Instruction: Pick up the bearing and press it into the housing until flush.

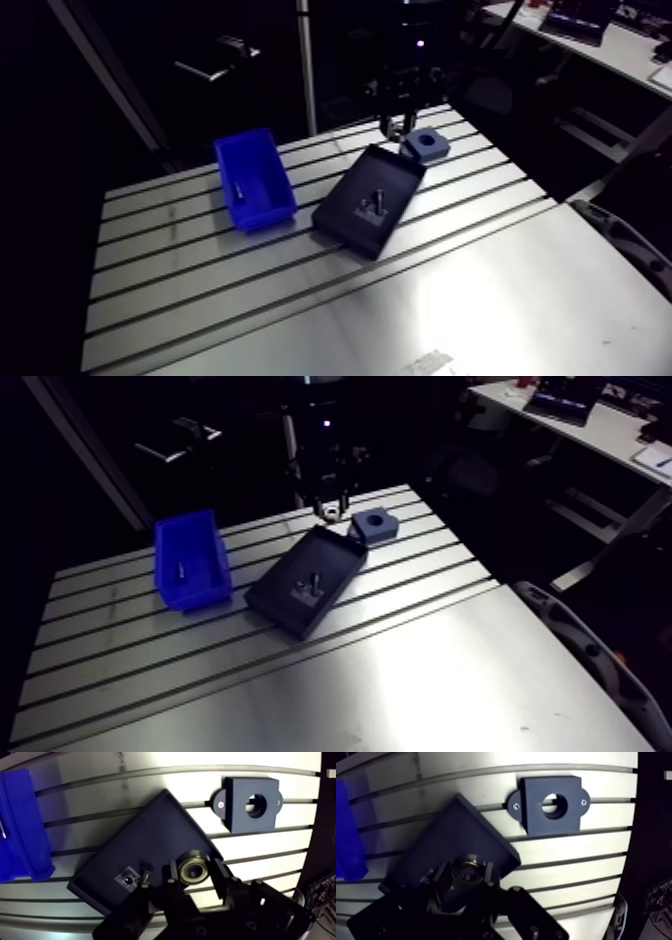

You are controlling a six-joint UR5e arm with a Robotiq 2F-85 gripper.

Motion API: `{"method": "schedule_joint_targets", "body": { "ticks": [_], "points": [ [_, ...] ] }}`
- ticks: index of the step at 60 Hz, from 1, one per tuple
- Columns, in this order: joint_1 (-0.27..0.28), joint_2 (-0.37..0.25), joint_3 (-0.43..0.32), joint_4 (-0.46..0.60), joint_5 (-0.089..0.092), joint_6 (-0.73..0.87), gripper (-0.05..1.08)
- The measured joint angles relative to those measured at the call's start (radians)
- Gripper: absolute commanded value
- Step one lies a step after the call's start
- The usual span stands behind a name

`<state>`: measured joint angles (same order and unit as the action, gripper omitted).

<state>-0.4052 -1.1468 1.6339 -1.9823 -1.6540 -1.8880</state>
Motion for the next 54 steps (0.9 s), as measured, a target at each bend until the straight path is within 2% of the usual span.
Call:
{"method": "schedule_joint_targets", "body": {
  "ticks": [24,54],
  "points": [
    [-0.034,0.033,-0.085,0.019,-0.002,-0.055,0.66],
    [-0.083,0.061,-0.094,0.008,-0.002,-0.105,0.66]
  ]
}}
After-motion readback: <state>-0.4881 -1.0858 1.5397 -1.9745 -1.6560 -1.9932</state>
